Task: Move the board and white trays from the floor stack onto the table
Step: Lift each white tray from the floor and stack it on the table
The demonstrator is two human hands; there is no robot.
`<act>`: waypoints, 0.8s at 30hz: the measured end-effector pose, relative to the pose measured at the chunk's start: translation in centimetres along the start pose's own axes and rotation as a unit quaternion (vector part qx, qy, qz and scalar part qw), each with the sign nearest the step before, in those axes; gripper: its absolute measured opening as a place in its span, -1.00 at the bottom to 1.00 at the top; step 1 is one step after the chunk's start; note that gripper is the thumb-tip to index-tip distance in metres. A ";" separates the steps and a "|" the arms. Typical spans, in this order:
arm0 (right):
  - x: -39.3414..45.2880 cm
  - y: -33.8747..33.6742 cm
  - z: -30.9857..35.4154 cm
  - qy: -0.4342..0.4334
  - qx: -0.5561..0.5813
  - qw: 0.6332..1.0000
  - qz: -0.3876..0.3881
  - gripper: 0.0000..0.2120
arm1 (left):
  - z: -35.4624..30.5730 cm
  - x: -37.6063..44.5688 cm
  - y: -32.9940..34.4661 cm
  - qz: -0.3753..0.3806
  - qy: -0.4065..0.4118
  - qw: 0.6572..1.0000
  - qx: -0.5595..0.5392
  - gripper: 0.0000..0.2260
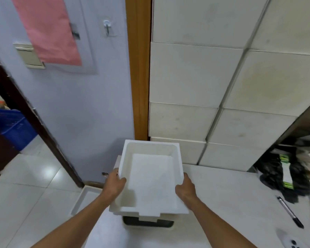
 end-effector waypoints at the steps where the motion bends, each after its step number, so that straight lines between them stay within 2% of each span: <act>1: 0.1 -0.1 -0.6 0.001 -0.012 1.000 0.004 -0.54 | 0.2 -0.2 0.6 0.002 0.000 1.000 0.013 -0.64; 6: 1.2 0.9 -3.2 0.016 -0.072 0.997 0.021 -0.33 | -0.1 -1.2 2.0 -0.010 0.048 0.998 0.047 -0.69; 10: 2.0 1.6 -2.9 0.015 -0.097 0.994 0.048 -0.22 | -0.2 -0.2 2.4 -0.005 0.039 0.995 0.087 -0.74; 15: 2.6 2.5 -2.1 -0.006 -0.137 0.988 0.076 -0.15 | -0.1 0.9 3.1 0.041 0.015 0.987 0.153 -0.55; 18: 3.0 3.0 -2.5 -0.028 -0.158 0.984 0.077 -0.10 | 0.2 1.4 3.8 0.063 0.015 0.982 0.180 -0.51; 24: 3.4 4.4 -4.1 -0.035 -0.192 0.979 0.063 -0.02 | 2.0 2.0 4.6 0.051 -0.004 0.980 0.192 -0.40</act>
Point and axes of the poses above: each hand's wrist, its own x-axis towards the middle knuckle, its own y-axis out of the palm, z = x × y, the point moved 10 cm from there along x, towards the middle knuckle, and after that the axes turned 2 degrees about x, right-handed, at the moved point
